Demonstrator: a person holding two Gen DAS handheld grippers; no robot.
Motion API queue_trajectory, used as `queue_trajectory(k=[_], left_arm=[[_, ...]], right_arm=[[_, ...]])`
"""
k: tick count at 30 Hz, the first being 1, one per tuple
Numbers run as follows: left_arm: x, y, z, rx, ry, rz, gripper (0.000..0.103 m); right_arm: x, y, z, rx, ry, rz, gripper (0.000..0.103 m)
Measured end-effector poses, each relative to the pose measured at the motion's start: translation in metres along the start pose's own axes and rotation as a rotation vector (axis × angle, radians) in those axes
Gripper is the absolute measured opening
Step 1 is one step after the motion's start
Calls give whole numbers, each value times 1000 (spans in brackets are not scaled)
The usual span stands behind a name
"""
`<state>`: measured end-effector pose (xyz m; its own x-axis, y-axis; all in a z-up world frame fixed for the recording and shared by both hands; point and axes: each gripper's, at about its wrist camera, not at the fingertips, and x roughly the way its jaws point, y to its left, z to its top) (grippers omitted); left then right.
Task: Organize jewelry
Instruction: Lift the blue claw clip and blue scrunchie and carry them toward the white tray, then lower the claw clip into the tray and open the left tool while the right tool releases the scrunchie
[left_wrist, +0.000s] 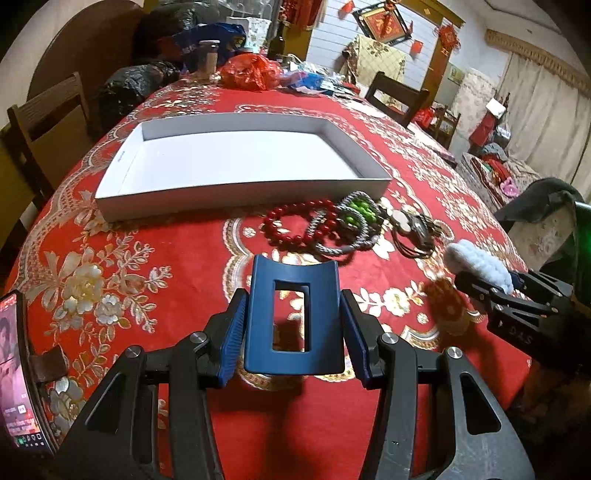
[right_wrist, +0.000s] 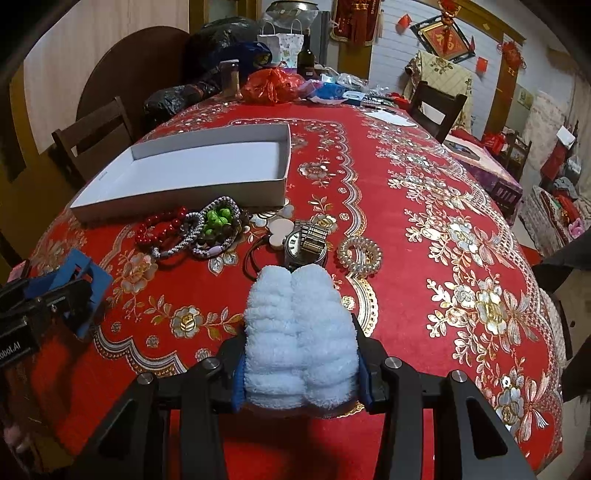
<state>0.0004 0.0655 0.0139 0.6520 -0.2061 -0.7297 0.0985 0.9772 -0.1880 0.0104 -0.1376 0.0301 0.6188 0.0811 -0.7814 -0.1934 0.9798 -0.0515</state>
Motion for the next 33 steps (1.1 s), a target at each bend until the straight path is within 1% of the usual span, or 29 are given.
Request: queue_trajectory(k=[4,12,15,19,23,26,28,31,33], left_arm=[[3,6,0,-9,4,-7,48],[5,17,-1,-29,-1,-12,48],[7,20,0,-31,-6,-13,48],[9,23,4,-37,-26,-10,48],[12,29,13,-48,-39,-2,48],[10,34,28,-63,-65,5,48],[9,37,45,-71,-91,13,48],[15,42,74,-62,-134,54,48],[30,53,96,-77,-139,86,48]], right_arm=[[3,7,2,-29,8,-10,43],[7,13,4,-38,22,-15,43],[8,15,6,-37,22,4,43],[12,21,17,-23,7,75,43],[17,25,31,-12,-9,111,43],[22,27,47,-14,-30,122,43],[26,26,62,5,-51,137,43],[34,28,87,26,-72,163,43],[44,30,102,37,-71,182,43]])
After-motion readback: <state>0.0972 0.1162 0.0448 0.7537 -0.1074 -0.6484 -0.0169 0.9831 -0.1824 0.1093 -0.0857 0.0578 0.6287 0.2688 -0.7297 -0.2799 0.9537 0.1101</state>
